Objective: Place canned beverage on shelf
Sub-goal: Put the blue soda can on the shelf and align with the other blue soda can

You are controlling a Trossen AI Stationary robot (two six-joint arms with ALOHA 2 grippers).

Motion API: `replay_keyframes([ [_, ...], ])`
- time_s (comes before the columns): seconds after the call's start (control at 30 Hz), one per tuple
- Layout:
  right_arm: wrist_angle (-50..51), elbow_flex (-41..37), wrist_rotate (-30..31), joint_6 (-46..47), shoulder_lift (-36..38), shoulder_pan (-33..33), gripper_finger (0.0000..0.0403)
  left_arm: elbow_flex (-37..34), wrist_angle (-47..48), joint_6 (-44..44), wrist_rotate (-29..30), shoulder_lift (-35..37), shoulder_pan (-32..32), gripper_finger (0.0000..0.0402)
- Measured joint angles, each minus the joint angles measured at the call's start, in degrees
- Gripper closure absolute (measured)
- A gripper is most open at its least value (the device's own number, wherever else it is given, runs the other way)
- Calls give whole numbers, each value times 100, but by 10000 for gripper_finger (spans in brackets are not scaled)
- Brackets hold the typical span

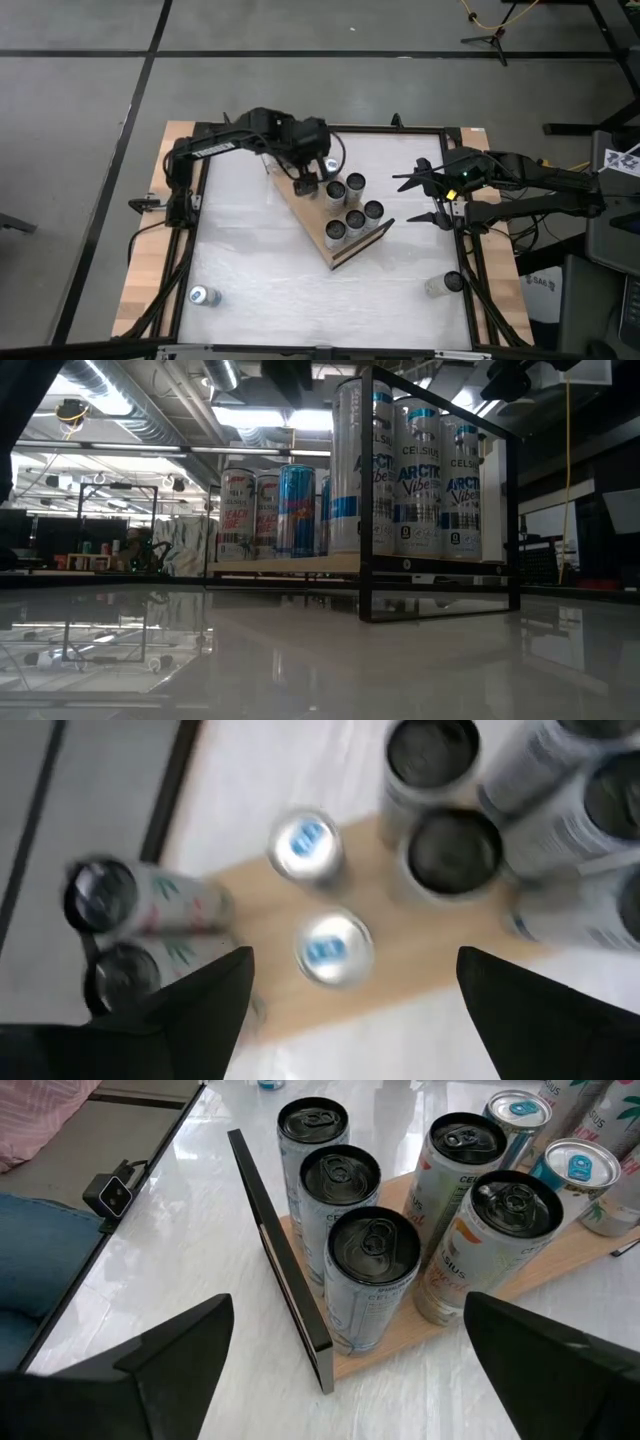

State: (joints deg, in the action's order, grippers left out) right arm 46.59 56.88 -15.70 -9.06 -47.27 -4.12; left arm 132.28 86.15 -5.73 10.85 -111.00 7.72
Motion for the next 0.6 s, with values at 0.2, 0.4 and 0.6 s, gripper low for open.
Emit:
replay_keyframes([
  [0.2, 0, 0, 0, 0, 0, 0, 10, 64, 384, -820, -163, -7, -536, 62],
  [0.4, 0, 0, 0, 0, 0, -2, 10, 58, 388, -1749, -963, -9, -1197, 62],
  [0.6, 48, 2, 0, 0, 0, 0, 10, 58, 387, -3033, -822, -9, -1949, 68],
])
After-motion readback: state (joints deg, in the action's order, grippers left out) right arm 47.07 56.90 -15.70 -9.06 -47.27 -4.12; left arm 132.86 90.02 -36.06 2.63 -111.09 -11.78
